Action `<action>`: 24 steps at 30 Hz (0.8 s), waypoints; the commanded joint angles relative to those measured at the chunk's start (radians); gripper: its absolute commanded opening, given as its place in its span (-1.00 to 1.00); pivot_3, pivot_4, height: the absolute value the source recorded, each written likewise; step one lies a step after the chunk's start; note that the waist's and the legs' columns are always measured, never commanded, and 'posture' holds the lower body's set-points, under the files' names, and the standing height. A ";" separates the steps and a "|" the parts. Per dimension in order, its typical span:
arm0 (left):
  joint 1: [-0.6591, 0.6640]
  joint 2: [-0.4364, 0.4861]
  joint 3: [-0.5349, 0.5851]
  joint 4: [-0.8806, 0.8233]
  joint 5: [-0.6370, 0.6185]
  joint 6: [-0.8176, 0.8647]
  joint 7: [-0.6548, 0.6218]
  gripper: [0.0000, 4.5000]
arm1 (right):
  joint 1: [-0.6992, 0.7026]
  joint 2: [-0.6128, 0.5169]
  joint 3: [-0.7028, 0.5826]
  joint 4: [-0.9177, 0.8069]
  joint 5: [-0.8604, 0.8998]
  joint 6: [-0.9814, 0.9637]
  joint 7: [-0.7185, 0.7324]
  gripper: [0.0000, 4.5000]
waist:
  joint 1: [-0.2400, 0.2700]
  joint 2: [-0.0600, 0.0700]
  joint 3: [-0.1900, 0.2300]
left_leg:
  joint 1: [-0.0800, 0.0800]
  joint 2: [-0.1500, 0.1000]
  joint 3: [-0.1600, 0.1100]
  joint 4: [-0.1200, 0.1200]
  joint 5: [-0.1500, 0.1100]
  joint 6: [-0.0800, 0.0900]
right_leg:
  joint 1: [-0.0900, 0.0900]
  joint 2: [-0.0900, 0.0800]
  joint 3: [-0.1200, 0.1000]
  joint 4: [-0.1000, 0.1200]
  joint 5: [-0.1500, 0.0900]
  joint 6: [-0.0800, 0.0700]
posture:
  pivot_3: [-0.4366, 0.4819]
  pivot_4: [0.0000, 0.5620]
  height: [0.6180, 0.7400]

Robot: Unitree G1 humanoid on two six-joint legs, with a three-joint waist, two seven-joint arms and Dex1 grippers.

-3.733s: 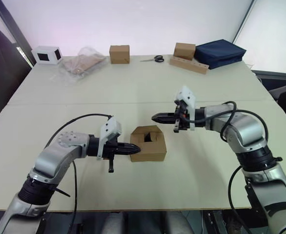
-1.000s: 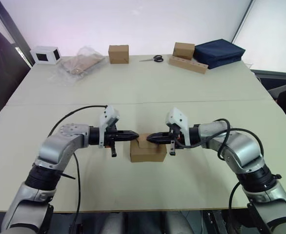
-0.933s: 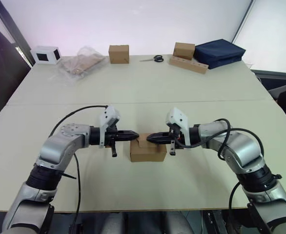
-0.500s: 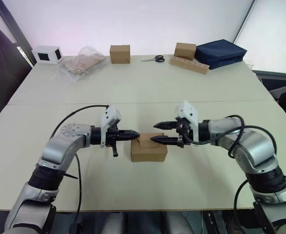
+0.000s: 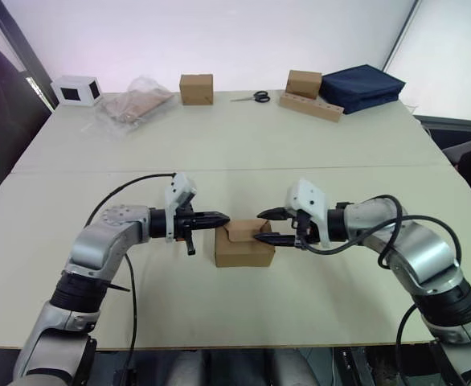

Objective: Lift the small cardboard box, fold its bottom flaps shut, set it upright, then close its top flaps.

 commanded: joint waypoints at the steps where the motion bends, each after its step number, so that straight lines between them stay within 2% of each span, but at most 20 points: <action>1: -0.007 0.003 0.010 -0.030 -0.007 0.008 0.005 -1.00 | -0.016 0.011 0.015 -0.011 -0.037 -0.034 -0.013 0.01 | 0.000 0.000 0.000 | 0.000 0.000 0.000 0.000 0.000 0.000 | 0.000 0.000 0.000 0.000 0.000 0.000 | -0.05 -0.47 1.00; 24: -0.005 -0.004 0.004 -0.048 -0.011 0.025 0.015 -1.00 | -0.021 -0.001 0.084 0.010 -0.244 -0.181 -0.021 0.01 | 0.000 0.000 0.000 | 0.000 0.000 0.000 0.000 0.000 0.000 | 0.000 0.000 0.000 0.000 0.000 0.000 | -0.05 -0.47 1.00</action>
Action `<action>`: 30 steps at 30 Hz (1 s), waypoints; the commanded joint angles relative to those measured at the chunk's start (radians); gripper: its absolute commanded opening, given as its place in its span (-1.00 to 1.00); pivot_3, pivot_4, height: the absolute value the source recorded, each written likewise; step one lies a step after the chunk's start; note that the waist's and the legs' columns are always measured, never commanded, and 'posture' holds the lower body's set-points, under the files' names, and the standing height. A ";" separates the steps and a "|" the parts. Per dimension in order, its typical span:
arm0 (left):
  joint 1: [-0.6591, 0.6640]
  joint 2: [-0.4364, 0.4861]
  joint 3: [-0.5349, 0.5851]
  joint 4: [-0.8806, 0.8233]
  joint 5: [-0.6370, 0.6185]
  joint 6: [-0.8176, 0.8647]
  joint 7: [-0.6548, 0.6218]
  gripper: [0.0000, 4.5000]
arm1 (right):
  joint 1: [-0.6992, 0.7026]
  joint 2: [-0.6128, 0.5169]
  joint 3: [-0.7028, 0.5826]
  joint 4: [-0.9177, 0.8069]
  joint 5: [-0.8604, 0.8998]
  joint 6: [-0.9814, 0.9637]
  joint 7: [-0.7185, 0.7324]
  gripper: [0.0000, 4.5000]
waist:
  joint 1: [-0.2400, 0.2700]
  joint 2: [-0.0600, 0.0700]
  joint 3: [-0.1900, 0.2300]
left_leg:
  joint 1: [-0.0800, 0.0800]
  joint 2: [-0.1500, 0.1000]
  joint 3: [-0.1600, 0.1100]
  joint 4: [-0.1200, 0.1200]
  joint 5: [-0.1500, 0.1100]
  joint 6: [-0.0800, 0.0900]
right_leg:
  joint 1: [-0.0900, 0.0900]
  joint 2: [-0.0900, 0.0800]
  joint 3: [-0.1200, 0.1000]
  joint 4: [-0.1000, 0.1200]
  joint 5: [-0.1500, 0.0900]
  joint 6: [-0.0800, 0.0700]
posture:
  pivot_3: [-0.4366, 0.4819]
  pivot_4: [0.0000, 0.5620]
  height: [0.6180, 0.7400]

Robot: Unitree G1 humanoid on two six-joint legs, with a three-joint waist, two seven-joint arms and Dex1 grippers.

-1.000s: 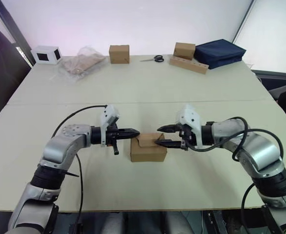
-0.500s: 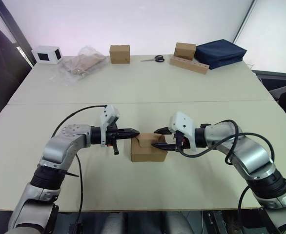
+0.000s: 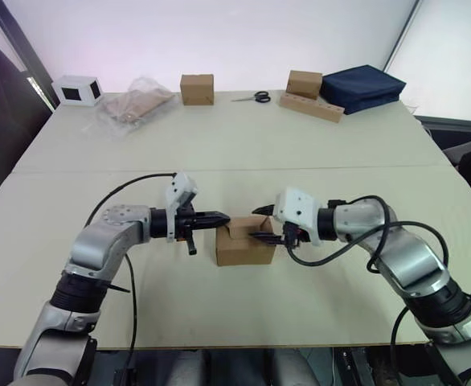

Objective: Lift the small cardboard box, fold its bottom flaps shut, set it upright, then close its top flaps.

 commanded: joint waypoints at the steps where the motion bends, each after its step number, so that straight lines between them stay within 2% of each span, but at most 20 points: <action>1: -0.004 -0.001 0.002 -0.030 -0.006 0.002 -0.001 -1.00 | -0.011 -0.003 0.010 0.004 -0.046 -0.018 -0.009 0.01 | 0.000 0.000 0.000 | 0.000 0.000 0.000 0.000 0.000 0.000 | 0.000 0.000 0.000 0.000 0.000 0.000 | -0.05 -0.47 1.00; 15: 0.015 0.026 -0.050 -0.010 0.074 -0.072 -0.027 -1.00 | 0.008 -0.010 0.000 -0.055 -0.023 0.008 0.033 0.01 | 0.001 0.000 0.000 | 0.000 0.000 0.000 0.000 0.000 0.000 | 0.000 0.000 0.000 0.000 0.000 0.000 | -0.05 -0.47 1.00; 21: 0.046 0.030 -0.064 -0.039 0.070 -0.074 -0.041 -1.00 | -0.003 -0.034 0.038 -0.051 -0.103 -0.021 0.022 0.01 | 0.001 0.000 0.000 | 0.000 0.000 0.000 0.000 0.000 0.000 | 0.001 0.000 0.000 0.000 0.000 0.000 | -0.05 -0.47 1.00; 30: 0.045 0.015 -0.047 -0.018 0.066 -0.081 -0.022 -1.00 | -0.016 -0.011 0.051 -0.023 -0.178 -0.052 -0.007 0.01 | 0.001 0.000 0.000 | 0.001 0.000 0.000 0.000 0.000 0.000 | 0.002 0.000 -0.001 0.000 0.000 0.000 | -0.05 -0.47 1.00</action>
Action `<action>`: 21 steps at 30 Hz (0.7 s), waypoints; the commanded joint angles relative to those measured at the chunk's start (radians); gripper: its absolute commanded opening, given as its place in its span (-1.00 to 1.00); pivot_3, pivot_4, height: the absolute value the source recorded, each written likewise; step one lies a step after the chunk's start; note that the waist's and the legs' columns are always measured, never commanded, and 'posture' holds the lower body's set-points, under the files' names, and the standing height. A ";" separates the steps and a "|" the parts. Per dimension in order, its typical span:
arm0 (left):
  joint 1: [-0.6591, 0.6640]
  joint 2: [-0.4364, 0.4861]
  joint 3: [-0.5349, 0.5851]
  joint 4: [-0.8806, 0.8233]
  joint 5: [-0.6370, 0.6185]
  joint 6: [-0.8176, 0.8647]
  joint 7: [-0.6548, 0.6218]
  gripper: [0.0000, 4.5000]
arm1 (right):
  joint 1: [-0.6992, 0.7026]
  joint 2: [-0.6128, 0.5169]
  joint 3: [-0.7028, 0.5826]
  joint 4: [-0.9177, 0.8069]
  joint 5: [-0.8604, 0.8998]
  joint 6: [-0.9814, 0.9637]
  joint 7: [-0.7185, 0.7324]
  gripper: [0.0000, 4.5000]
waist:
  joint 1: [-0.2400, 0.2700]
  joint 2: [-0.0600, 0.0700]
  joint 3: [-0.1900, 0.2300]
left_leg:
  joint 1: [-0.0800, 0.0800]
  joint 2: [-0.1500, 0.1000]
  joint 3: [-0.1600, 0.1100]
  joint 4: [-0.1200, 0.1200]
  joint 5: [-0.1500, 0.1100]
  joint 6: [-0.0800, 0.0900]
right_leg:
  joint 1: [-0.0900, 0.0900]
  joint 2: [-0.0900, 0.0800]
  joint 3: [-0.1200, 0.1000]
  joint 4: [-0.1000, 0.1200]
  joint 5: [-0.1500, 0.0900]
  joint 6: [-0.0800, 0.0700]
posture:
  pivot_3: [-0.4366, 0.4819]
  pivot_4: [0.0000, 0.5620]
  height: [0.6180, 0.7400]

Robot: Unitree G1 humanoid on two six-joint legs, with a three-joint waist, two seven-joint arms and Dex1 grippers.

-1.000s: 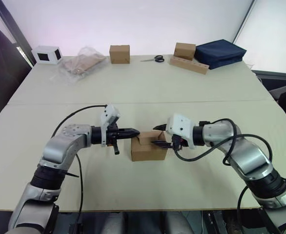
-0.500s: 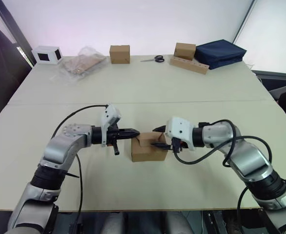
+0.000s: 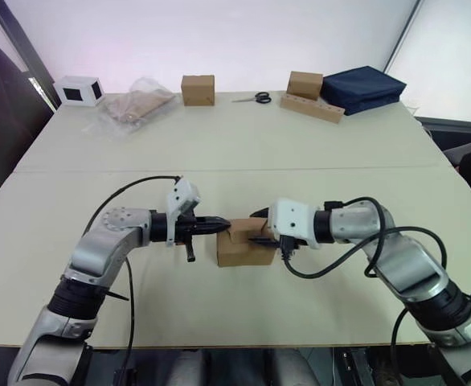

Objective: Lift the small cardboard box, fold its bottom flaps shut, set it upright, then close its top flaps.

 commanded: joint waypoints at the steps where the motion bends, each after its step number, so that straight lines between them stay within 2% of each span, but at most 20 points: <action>1: 0.005 -0.015 -0.001 0.018 0.000 0.014 0.012 -1.00 | -0.006 0.006 -0.001 0.020 -0.050 -0.008 -0.031 0.01 | 0.000 0.000 0.000 | 0.000 0.000 0.000 0.000 0.000 0.000 | 0.000 0.000 0.000 0.000 0.000 0.000 | -0.05 -0.47 1.00; 7: -0.049 -0.056 0.074 0.056 -0.066 0.072 0.043 -1.00 | 0.019 0.017 -0.027 -0.009 0.006 0.022 -0.009 0.01 | 0.000 0.000 0.000 | 0.000 0.000 0.000 0.000 0.000 0.000 | 0.000 0.000 -0.001 0.000 0.000 0.000 | -0.05 -0.47 1.00; 21: -0.045 -0.030 0.013 0.087 0.002 0.009 -0.010 -1.00 | 0.004 0.045 -0.080 -0.046 0.090 0.105 -0.018 0.01 | -0.001 0.000 0.000 | 0.000 0.000 -0.001 0.000 0.000 0.000 | 0.000 0.000 0.000 0.000 0.000 0.000 | -0.05 -0.47 1.00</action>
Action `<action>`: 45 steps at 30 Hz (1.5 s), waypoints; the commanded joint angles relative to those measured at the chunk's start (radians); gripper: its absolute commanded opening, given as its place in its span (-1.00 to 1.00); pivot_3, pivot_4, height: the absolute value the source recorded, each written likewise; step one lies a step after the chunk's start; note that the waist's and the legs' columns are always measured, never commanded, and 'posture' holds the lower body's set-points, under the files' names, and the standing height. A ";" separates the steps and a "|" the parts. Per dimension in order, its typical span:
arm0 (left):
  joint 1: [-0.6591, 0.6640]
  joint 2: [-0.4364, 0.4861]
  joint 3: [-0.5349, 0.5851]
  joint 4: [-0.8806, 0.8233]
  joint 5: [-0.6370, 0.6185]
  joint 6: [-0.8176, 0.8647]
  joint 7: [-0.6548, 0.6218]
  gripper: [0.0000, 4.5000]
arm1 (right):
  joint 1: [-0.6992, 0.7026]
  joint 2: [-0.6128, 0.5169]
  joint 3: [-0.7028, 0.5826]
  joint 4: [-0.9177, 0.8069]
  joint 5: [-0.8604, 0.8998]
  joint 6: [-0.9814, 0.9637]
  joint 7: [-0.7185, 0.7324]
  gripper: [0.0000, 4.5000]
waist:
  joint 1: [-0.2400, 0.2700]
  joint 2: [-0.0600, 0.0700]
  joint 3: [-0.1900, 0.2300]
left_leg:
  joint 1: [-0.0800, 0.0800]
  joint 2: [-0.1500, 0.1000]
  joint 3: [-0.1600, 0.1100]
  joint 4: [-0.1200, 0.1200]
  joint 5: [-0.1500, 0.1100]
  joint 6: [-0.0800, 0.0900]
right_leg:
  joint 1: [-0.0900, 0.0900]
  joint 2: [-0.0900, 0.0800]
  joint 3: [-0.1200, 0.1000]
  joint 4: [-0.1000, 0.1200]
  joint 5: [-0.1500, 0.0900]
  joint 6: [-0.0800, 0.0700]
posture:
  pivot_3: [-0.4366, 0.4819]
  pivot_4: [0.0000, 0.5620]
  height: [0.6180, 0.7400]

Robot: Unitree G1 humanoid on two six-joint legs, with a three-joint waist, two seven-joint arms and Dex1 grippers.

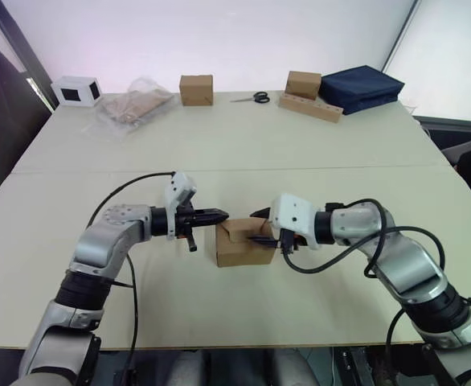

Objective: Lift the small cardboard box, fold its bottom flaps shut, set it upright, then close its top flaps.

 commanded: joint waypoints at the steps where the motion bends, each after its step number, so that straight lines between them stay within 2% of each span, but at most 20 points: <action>1: 0.000 0.002 -0.018 -0.002 0.013 -0.009 -0.015 -1.00 | -0.022 0.004 -0.025 -0.032 0.009 0.004 -0.008 0.01 | 0.000 0.000 0.000 | 0.000 0.000 0.000 0.000 0.000 0.000 | 0.000 0.000 0.000 0.000 0.000 0.000 | -0.05 -0.47 1.00; 15: 0.001 -0.004 -0.021 -0.013 0.018 -0.020 -0.012 -1.00 | -0.027 -0.002 -0.061 -0.057 0.070 0.021 0.006 0.01 | 0.001 0.000 0.000 | 0.000 0.000 0.000 0.000 0.000 0.000 | 0.000 0.000 0.000 -0.001 0.000 0.000 | -0.05 -0.47 1.00; 22: -0.024 -0.010 0.022 -0.044 -0.047 0.046 -0.006 -1.00 | -0.014 -0.003 -0.020 -0.038 0.027 -0.011 -0.004 0.01 | 0.002 0.000 0.000 | 0.000 0.000 0.000 0.000 0.000 0.000 | 0.000 0.000 0.000 -0.001 0.000 0.000 | -0.05 -0.47 1.00; 39: -0.013 -0.008 -0.001 -0.067 -0.039 0.050 -0.010 -1.00 | -0.016 -0.015 0.016 0.023 -0.087 -0.106 -0.021 0.01 | 0.002 0.000 0.000 | -0.001 0.000 0.000 0.000 0.000 0.000 | 0.000 0.000 0.000 -0.001 0.000 0.000 | -0.05 -0.47 1.00; 45: -0.020 -0.010 0.012 -0.045 -0.039 0.048 -0.001 -1.00 | -0.009 -0.011 -0.009 -0.003 -0.058 -0.114 -0.004 0.01 | 0.001 0.000 0.000 | -0.001 0.000 0.000 0.000 0.000 0.000 | -0.001 0.000 0.000 -0.001 0.000 0.000 | -0.05 -0.47 1.00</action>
